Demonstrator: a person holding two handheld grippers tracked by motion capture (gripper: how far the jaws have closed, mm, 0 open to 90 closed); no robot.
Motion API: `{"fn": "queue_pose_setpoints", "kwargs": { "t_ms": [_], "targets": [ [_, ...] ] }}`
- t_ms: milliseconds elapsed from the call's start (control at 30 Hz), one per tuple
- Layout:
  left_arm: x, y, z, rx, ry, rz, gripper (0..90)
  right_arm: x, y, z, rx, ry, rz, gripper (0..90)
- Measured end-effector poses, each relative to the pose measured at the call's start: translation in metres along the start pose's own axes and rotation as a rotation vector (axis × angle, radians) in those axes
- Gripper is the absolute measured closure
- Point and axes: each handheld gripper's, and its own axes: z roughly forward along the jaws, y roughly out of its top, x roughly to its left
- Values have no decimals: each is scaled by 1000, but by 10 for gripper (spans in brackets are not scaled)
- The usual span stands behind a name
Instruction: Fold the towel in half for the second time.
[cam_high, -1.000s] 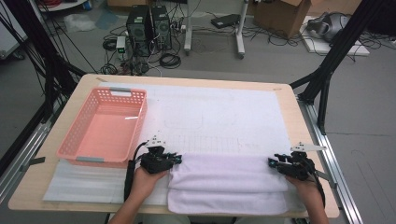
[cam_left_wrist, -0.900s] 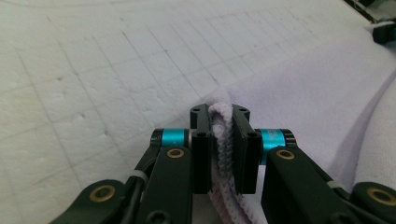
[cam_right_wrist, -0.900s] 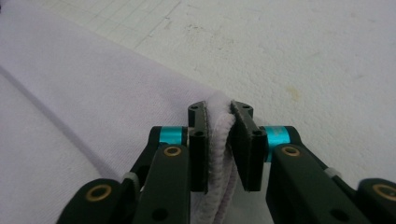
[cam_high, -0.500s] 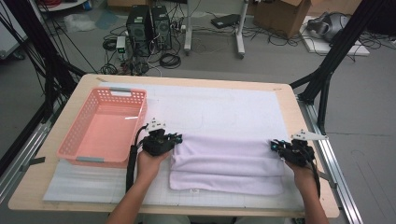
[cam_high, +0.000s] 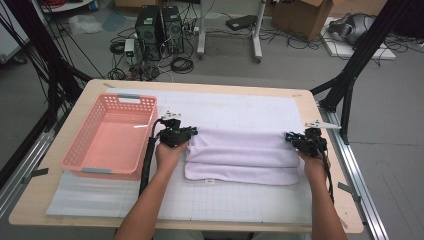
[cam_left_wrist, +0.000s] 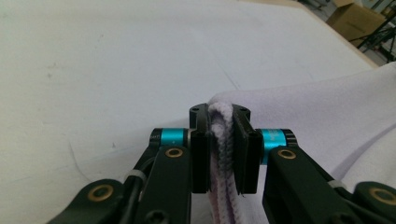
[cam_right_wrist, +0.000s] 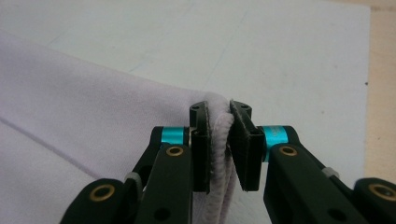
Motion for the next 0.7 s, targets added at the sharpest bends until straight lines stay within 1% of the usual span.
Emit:
{"fn": "queue_pose_setpoints", "kwargs": {
  "t_ms": [67,100,133,200,233,367,433,500,567,633,667,700],
  "targets": [
    [-1,0,0,0,-4,-5,637,2,0,2,11,-21,-6,700],
    [-1,1,-4,-5,-18,2,591,2,-1,2,13,-24,-4,658],
    [-1,1,-7,-10,-26,13,581,1,0,0,11,-30,-1,630],
    [-2,2,-9,-17,-33,10,572,0,0,-3,7,-35,7,626],
    [-4,3,-13,-18,-55,25,569,-2,1,-10,-14,-32,13,610],
    [-11,3,-17,-22,-74,51,518,-2,2,-20,-24,-22,17,587],
    [-14,4,-19,-25,-81,81,512,-2,2,-25,-25,-14,16,571],
    [-18,3,-20,-22,-77,106,498,1,2,-29,-24,-8,3,563],
    [-21,2,-22,-14,-85,133,474,3,2,-33,-23,1,-13,539],
    [-22,-3,-25,-39,-99,160,469,6,1,-36,-21,19,-21,518],
    [-22,-5,-26,-47,-101,165,467,7,0,-38,-22,28,-25,516],
    [-22,-8,-26,-45,-104,164,456,8,0,-39,-22,38,-31,511]
  ]
}}
